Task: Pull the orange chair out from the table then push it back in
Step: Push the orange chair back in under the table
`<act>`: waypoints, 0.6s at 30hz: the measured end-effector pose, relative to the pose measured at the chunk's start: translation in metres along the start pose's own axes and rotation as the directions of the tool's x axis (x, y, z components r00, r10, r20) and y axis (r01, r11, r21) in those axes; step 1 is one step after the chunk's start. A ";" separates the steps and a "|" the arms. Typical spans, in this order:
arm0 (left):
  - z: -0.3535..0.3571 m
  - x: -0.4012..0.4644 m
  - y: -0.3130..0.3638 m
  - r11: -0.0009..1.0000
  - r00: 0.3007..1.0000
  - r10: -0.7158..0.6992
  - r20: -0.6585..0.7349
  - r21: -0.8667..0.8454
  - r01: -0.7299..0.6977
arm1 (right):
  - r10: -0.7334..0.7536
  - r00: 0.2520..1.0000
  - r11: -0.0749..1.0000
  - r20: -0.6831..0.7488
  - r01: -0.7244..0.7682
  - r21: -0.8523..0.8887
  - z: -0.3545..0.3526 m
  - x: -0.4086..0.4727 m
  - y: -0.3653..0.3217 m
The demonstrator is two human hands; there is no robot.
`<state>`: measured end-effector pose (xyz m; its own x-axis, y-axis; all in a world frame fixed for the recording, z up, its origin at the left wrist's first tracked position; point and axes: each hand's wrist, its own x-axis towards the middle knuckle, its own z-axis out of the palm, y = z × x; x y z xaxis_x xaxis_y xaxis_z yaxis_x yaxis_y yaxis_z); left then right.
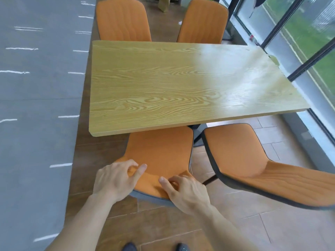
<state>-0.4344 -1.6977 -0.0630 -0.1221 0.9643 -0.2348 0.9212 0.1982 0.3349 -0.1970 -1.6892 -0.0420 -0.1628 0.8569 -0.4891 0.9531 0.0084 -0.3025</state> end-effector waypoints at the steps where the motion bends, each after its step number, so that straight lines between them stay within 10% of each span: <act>1: 0.001 0.000 0.000 1.000 1.000 -0.005 -0.017 -0.009 0.005 | -0.010 1.000 1.000 -0.021 0.010 -0.007 0.001 -0.003 -0.002; 18: 0.031 -0.031 0.032 0.991 0.978 -0.129 -0.162 -0.039 0.124 | -0.279 0.931 0.958 -0.235 0.254 -0.130 0.007 -0.008 0.035</act>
<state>-0.3900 -1.7268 -0.0738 -0.2983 0.9463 -0.1246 0.8837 0.3232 0.3385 -0.1637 -1.6996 -0.0546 -0.3575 0.9167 -0.1786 0.9053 0.2931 -0.3075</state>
